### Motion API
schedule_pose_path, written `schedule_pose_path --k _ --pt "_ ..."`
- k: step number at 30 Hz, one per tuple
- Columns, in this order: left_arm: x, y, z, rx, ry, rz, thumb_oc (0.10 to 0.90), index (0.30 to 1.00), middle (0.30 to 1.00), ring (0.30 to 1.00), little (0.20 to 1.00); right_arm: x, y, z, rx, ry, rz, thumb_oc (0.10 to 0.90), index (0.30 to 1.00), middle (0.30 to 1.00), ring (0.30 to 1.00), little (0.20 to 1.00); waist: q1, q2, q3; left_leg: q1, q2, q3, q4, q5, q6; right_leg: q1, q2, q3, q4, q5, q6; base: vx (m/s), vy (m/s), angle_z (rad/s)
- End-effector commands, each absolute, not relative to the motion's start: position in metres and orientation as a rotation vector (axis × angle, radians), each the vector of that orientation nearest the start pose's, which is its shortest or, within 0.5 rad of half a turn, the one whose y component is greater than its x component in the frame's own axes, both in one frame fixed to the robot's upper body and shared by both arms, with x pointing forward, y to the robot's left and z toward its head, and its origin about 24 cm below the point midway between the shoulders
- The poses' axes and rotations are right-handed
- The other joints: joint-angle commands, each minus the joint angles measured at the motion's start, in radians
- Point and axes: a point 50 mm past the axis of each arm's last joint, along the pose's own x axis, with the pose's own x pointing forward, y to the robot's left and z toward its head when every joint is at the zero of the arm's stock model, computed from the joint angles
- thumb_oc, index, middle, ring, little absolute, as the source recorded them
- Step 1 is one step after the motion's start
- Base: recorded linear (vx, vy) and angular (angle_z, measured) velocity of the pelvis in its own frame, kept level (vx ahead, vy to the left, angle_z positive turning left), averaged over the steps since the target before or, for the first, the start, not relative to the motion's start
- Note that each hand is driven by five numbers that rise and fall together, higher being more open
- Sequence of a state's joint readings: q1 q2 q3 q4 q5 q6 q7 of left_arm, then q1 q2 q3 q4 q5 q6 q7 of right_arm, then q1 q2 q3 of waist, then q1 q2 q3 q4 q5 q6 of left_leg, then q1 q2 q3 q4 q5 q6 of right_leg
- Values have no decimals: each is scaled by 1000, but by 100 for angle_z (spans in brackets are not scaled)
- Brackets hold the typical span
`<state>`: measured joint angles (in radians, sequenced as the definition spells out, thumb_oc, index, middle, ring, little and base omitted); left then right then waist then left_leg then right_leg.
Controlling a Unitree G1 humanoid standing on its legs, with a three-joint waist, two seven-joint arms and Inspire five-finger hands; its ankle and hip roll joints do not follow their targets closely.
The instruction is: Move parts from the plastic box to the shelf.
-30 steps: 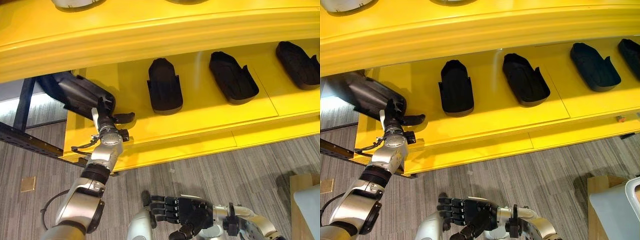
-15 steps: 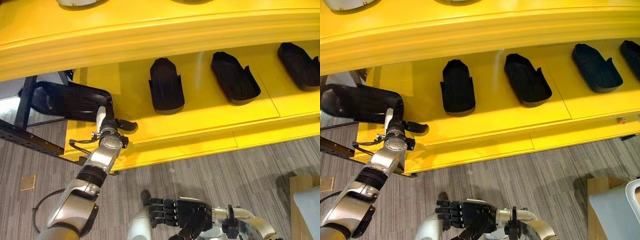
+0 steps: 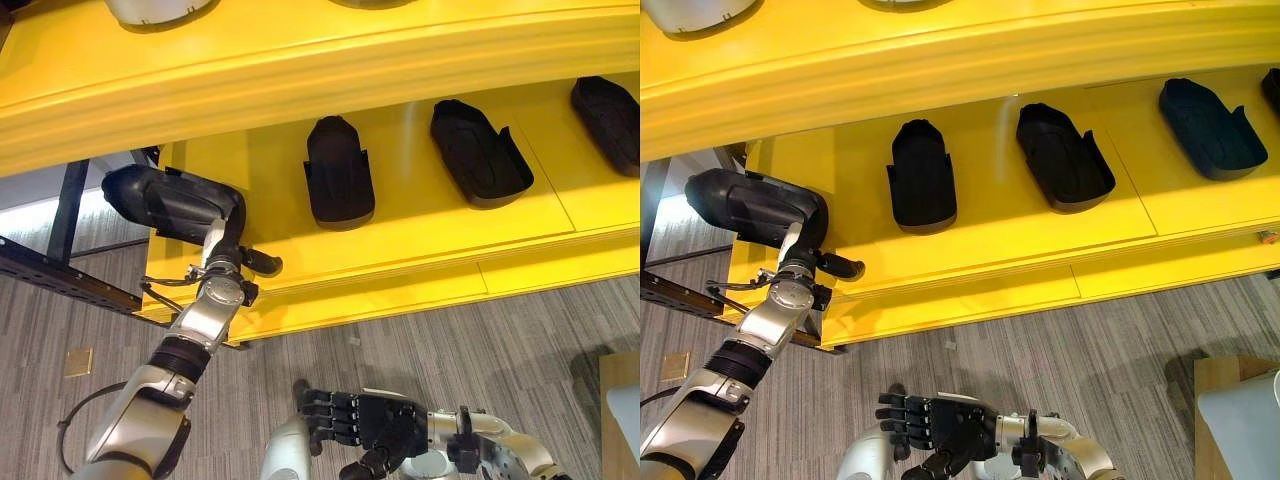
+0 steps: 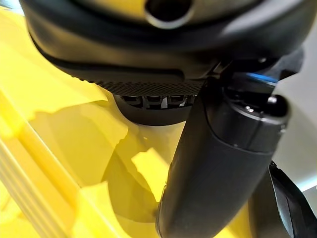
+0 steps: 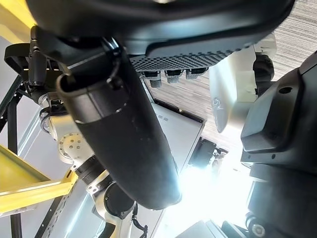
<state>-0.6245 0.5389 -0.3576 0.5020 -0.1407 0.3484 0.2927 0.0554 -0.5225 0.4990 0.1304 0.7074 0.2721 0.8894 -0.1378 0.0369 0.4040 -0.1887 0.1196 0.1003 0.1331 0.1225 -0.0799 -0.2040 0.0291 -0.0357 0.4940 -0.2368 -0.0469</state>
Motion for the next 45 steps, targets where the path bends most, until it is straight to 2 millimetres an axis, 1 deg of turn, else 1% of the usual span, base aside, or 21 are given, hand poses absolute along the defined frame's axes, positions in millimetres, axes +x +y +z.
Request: schedule_pose_path --k 1,6,7,10,11,15,16,18,20,26,27,30,33,36,39,40,43,44,45 --pt "351 200 67 590 302 56 900 1000 1000 1000 1000 171 -104 0 508 464 1352 900 1000 1000 1000 1000 -33 -32 -7 1 -45 -24 54 -62 33 42 -27 -71 -144 100 55 1 31 -1" --pt "349 200 67 647 284 7 900 1000 1000 1000 1000 172 -106 0 509 464 1348 900 1000 1000 1000 1000 -33 -25 -10 4 -46 -20 53 -62 34 44 -31 -71 -144 101 56 0 6 0" --pt "350 198 70 699 261 -25 900 1000 1000 1000 1000 172 -106 0 507 465 1349 900 1000 1000 1000 1000 -34 -25 -10 4 -47 -19 53 -62 35 43 -31 -71 -143 101 57 0 0 0" --pt "351 196 75 781 237 -62 900 1000 1000 1000 1000 173 -107 1 502 465 1349 900 1000 1000 1000 1000 -36 -24 -9 4 -48 -19 51 -62 34 40 -32 -70 -142 102 57 0 0 0" --pt "353 193 81 837 208 -73 900 1000 1000 1000 1000 174 -108 1 500 464 1348 900 1000 1000 1000 1000 -36 -22 -8 5 -49 -18 50 -62 35 38 -32 -70 -141 102 57 0 0 0" --pt "355 192 90 884 191 -68 900 1000 1000 1000 1000 174 -108 0 501 462 1353 900 1000 1000 1000 1000 -40 -20 -8 7 -49 -16 47 -62 35 36 -32 -68 -142 102 58 0 0 0" --pt "357 192 96 961 159 -88 900 1000 1000 1000 1000 175 -109 0 502 461 1351 900 1000 1000 1000 1000 -43 -20 -9 8 -50 -14 48 -63 35 35 -33 -66 -142 103 59 0 0 0" --pt "358 193 98 977 165 -107 900 1000 1000 1000 1000 175 -109 1 501 460 1351 900 1000 1000 1000 1000 -45 -19 -8 9 -50 -12 47 -64 34 35 -34 -65 -144 105 60 -18 6 -4" --pt "358 191 100 1038 157 -130 900 1000 1000 1000 1000 176 -111 1 499 460 1349 900 1000 1000 1000 1000 -48 -16 -9 11 -53 -11 46 -65 35 33 -36 -64 -143 106 61 0 0 0" --pt "358 190 103 1041 146 -144 900 1000 1000 1000 1000 178 -113 1 490 464 1347 900 1000 1000 1000 1000 -53 -7 -10 14 -56 -7 43 -65 35 30 -40 -59 -142 105 62 -4 17 0" --pt "358 192 103 1024 160 -136 900 1000 1000 1000 1000 178 -114 1 487 466 1347 900 1000 1000 1000 1000 -55 -2 -10 16 -58 -6 42 -64 35 30 -42 -57 -141 104 62 1 48 1" --pt "357 195 104 1057 146 -126 900 1000 1000 1000 1000 177 -115 1 482 473 1341 900 1000 1000 1000 1000 -56 5 -11 18 -61 -6 40 -64 35 29 -43 -56 -139 103 62 5 25 -1" --pt "354 201 97 1011 203 -130 900 1000 1000 1000 1000 177 -116 1 483 473 1339 900 1000 1000 1000 1000 -56 9 -13 21 -61 -4 39 -64 35 33 -44 -55 -143 102 62 10 14 -3" --pt "352 204 95 1012 206 -126 900 1000 1000 1000 1000 177 -117 1 477 475 1335 900 1000 1000 1000 1000 -56 13 -17 23 -64 -5 38 -66 36 32 -45 -54 -141 101 63 0 0 0" --pt "350 211 93 1025 219 -117 900 1000 1000 1000 1000 178 -119 1 477 473 1322 900 1000 1000 1000 1000 -54 17 -19 26 -68 -7 40 -68 38 33 -47 -55 -139 99 61 35 9 -2" --pt "347 219 93 1070 226 -117 900 1000 1000 1000 1000 178 -121 2 480 470 1317 900 1000 1000 1000 1000 -51 20 -21 26 -70 -10 42 -70 39 33 -48 -54 -137 98 61 34 4 -4" --pt "345 224 96 1118 217 -112 900 1000 1000 1000 1000 177 -123 2 480 474 1310 900 1000 1000 1000 1000 -50 23 -24 27 -73 -13 43 -71 39 33 -49 -52 -136 97 60 38 19 -6" --pt "342 233 99 1169 220 -109 900 1000 1000 1000 1000 177 -125 1 477 480 1304 900 1000 1000 1000 1000 -50 30 -27 32 -78 -19 43 -73 39 35 -50 -48 -137 96 60 45 44 -4" --pt "342 234 99 1169 224 -108 900 1000 1000 1000 1000 177 -126 1 477 481 1304 900 1000 1000 1000 1000 -49 31 -28 33 -78 -20 42 -73 39 35 -50 -47 -137 96 60 52 48 -5"
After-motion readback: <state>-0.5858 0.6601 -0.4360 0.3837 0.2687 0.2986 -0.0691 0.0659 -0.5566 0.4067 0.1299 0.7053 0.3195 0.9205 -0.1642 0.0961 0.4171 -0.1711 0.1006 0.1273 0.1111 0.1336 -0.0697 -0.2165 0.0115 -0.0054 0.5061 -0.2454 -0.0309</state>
